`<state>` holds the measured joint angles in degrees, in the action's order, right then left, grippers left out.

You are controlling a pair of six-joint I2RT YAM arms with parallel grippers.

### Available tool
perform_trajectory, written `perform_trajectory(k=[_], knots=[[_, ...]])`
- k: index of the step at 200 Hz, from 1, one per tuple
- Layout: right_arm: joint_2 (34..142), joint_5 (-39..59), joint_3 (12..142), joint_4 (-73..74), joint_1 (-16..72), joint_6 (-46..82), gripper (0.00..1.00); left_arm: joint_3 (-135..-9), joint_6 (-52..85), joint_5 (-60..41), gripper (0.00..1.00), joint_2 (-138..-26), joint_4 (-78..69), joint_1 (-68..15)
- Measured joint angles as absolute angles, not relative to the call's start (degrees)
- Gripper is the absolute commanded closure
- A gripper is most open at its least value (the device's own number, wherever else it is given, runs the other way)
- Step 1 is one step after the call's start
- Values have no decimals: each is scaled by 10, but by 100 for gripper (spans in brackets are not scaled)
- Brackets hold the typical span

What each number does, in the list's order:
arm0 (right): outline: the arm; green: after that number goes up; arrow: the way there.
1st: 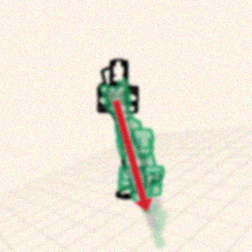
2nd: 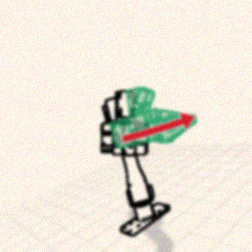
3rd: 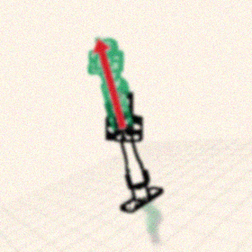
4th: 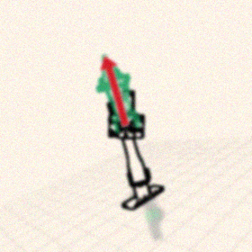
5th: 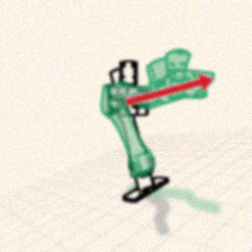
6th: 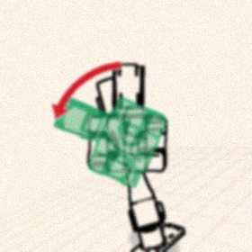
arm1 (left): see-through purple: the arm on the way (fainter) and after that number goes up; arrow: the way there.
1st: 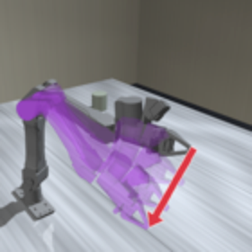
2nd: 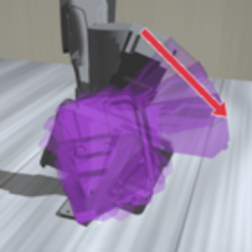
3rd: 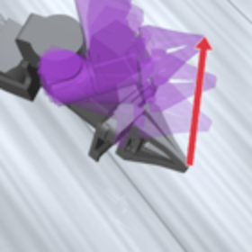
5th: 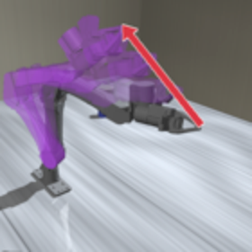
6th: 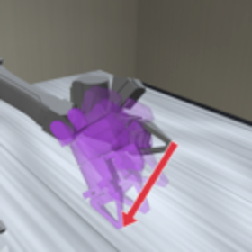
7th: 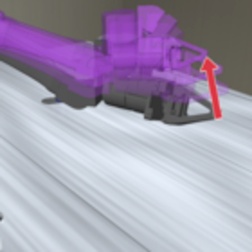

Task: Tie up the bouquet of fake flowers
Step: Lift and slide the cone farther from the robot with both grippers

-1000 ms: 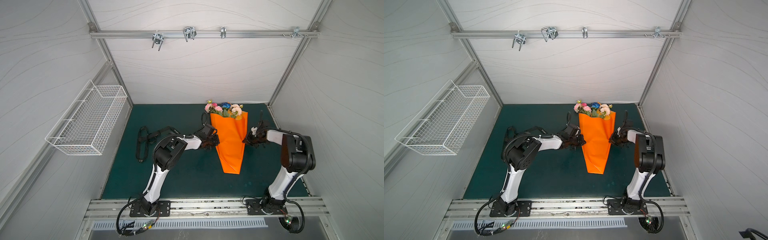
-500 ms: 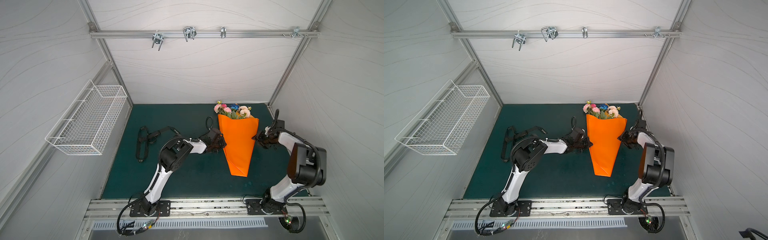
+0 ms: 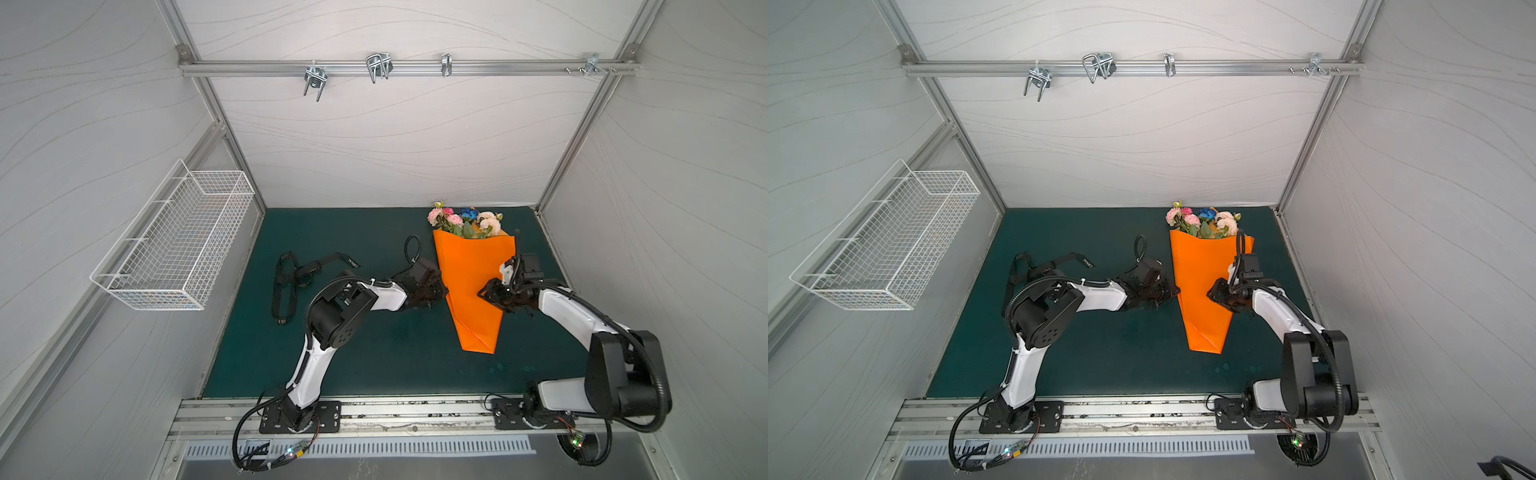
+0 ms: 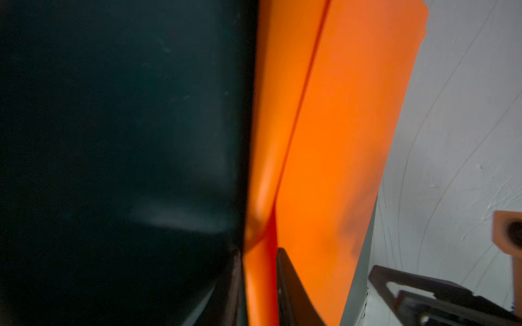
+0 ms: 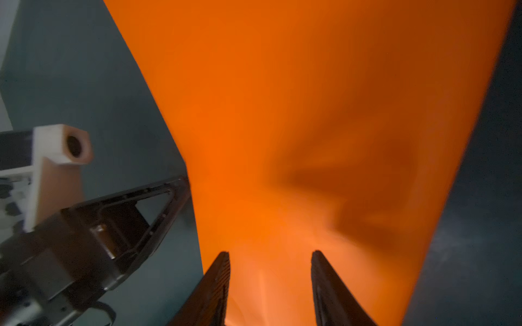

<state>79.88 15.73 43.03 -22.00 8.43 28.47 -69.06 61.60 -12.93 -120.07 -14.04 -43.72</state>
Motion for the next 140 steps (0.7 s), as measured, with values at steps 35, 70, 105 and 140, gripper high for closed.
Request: perform_trajectory(k=[35, 70, 105, 140], knots=[[874, 173, 428, -174, 135, 303, 64, -672, 595, -103, 75, -1148, -105, -432], [899, 192, 427, -132, 156, 319, 67, -699, 545, -104, 77, -1130, -91, -423], [901, 196, 427, -122, 162, 321, 66, -839, 492, -148, 79, -1200, -75, -411], [902, 196, 428, -122, 162, 319, 66, -946, 480, -182, 80, -1289, -76, -383]])
